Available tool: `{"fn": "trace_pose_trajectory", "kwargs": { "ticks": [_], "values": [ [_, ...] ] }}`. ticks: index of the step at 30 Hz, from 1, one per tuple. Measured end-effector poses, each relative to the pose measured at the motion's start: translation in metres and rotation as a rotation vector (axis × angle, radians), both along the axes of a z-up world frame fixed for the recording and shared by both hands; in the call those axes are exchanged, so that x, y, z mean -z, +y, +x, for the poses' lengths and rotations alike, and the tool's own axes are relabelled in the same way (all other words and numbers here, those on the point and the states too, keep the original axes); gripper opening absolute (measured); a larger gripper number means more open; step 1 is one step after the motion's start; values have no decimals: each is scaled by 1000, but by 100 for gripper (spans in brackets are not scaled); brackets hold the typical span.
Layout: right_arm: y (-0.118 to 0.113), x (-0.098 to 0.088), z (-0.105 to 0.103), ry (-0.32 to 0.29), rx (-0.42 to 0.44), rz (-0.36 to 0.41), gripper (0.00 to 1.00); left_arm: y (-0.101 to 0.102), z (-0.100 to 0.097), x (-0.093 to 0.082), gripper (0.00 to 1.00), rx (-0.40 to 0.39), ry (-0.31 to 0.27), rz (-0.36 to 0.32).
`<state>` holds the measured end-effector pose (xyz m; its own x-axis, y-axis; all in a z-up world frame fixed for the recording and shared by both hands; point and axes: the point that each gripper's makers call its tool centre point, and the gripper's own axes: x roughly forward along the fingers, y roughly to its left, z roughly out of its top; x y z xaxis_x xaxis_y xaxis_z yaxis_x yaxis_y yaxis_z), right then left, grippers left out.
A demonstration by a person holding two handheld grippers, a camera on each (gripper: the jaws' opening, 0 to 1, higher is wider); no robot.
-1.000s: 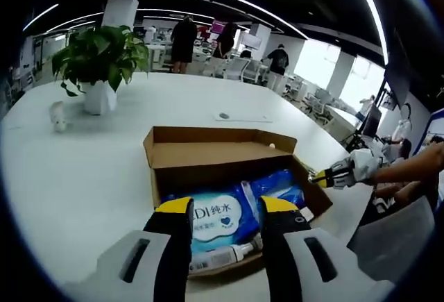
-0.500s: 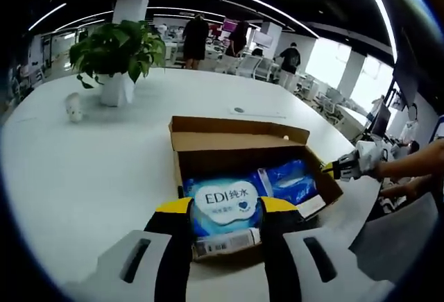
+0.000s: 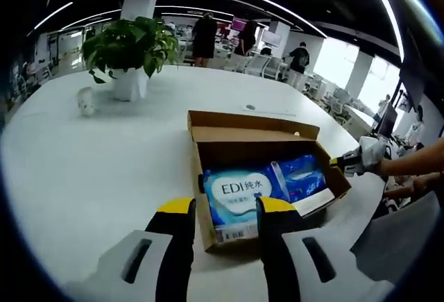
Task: Operate the shoe box by opening the lid, removing the specified soft item, and placing it in the target area until the item is outside and the box remains undamaged.
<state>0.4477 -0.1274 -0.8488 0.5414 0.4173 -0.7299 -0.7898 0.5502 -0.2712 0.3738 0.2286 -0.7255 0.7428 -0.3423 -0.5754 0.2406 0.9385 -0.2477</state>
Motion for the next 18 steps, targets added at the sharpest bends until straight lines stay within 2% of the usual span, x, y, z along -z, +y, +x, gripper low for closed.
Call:
{"fn": "trace_pose_trajectory", "kwargs": {
  "ticks": [18],
  "values": [
    [3,4,-4,18,-22,-25,6,2,-4,12,31,-11,35,13]
  ]
}}
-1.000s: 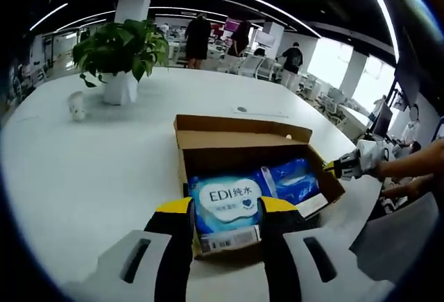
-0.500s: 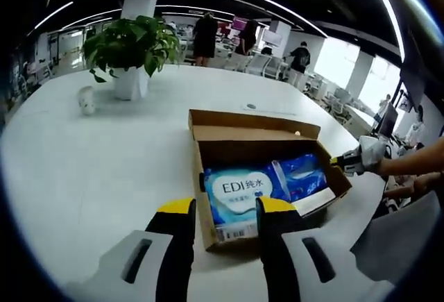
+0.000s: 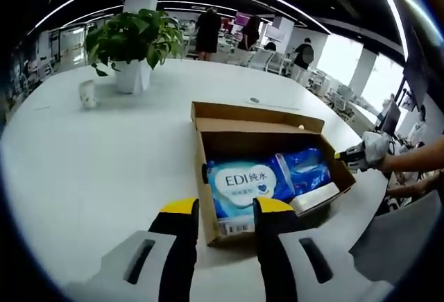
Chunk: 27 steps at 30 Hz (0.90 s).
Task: Operate the shoe box by opening the lid, removing the specified soft item, and placing it in the target area until the item is outside and the box remains undamaged.
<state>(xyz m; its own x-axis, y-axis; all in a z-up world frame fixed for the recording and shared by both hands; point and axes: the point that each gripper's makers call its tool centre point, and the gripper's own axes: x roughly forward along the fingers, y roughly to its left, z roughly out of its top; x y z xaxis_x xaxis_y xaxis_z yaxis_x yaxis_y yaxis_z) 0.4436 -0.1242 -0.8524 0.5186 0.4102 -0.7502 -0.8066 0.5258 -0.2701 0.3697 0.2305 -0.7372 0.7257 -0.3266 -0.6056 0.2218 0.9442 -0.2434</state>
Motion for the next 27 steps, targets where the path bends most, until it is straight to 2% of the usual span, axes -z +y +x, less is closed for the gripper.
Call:
{"fn": "trace_pose_trajectory", "kwargs": {
  "ticks": [8,15,27],
  "values": [
    [1,-4,-7,7,-17,5,8,0,-1,7,27,-3,21,18],
    [2,-14,-10,3,-19,38,13,4,-1,11,24,-21,36,31],
    [2,-37,-11,-42,-19,71,17,2,-2,23,19,-42,68,44]
  ]
}}
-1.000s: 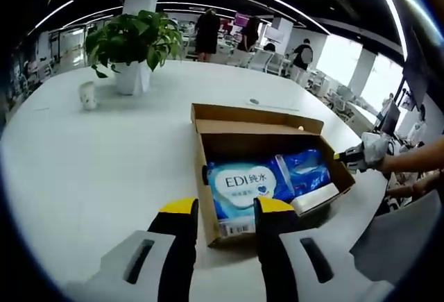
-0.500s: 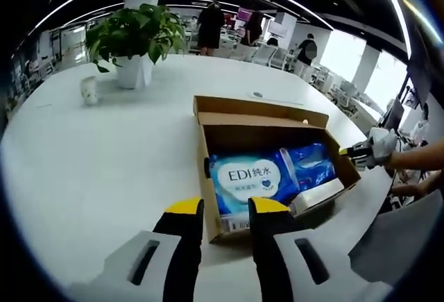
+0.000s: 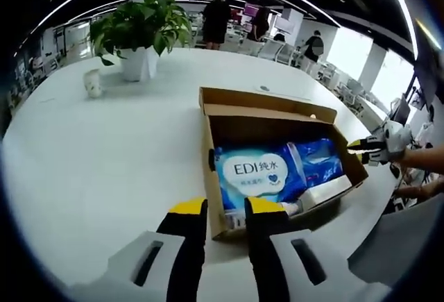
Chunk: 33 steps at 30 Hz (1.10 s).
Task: Operate the shoe box by opening the lid, removing the specified soft item, and placing it in the target area until the item is outside and the box remains undamaged.
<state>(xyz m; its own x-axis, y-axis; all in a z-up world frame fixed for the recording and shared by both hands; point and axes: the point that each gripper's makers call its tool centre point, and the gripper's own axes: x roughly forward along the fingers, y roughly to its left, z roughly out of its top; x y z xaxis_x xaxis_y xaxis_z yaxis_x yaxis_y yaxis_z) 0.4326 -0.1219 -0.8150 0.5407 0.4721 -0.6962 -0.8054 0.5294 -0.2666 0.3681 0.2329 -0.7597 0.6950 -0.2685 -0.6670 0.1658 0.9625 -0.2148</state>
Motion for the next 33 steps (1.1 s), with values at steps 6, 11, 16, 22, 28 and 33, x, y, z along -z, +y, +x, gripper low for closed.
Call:
{"fn": "trace_pose_trajectory", "kwargs": {
  "ticks": [6,11,16,22,28,33],
  "values": [
    [12,-27,1,-62,-47,20,18,1,-2,5,13,-20,13,2],
    [23,-46,5,-106,-87,28,19,3,-4,8,7,-38,26,3],
    [34,-60,7,-132,-123,36,19,4,-6,9,5,-52,34,-2],
    [56,-75,10,-169,-187,42,20,4,-6,10,4,-53,21,19],
    [76,-77,7,-177,-237,41,20,6,-6,10,3,-100,40,-6],
    [88,-76,5,-181,-270,34,20,6,-5,11,3,-122,59,6]
  ]
}}
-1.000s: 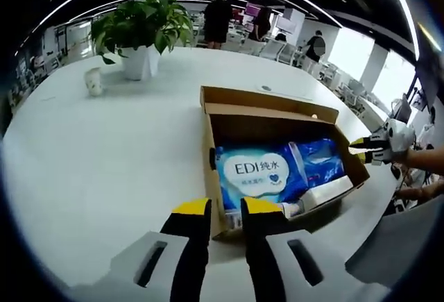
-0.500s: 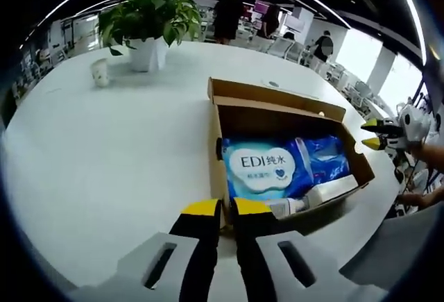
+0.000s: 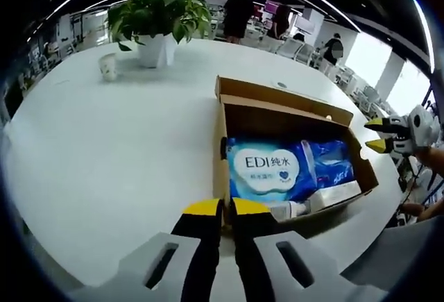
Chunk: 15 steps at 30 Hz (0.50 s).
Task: Operate the shoe box by opening the lid, removing the specified soft item, and placing it in the target area until the item is outside and the box remains undamaged.
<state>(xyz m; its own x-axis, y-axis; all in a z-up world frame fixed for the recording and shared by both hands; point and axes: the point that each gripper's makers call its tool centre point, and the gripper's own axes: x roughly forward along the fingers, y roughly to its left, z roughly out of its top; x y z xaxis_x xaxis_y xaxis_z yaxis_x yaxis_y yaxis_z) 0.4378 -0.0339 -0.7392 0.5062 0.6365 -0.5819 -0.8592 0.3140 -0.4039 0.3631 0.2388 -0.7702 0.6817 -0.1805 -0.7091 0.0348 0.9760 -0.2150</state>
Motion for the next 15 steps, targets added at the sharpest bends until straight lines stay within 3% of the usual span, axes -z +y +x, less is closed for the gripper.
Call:
{"fn": "trace_pose_trajectory", "kwargs": {
  "ticks": [15],
  "values": [
    [24,29,-5,11,-48,-97,21,0,0,0,2,-34,11,11]
  ]
}}
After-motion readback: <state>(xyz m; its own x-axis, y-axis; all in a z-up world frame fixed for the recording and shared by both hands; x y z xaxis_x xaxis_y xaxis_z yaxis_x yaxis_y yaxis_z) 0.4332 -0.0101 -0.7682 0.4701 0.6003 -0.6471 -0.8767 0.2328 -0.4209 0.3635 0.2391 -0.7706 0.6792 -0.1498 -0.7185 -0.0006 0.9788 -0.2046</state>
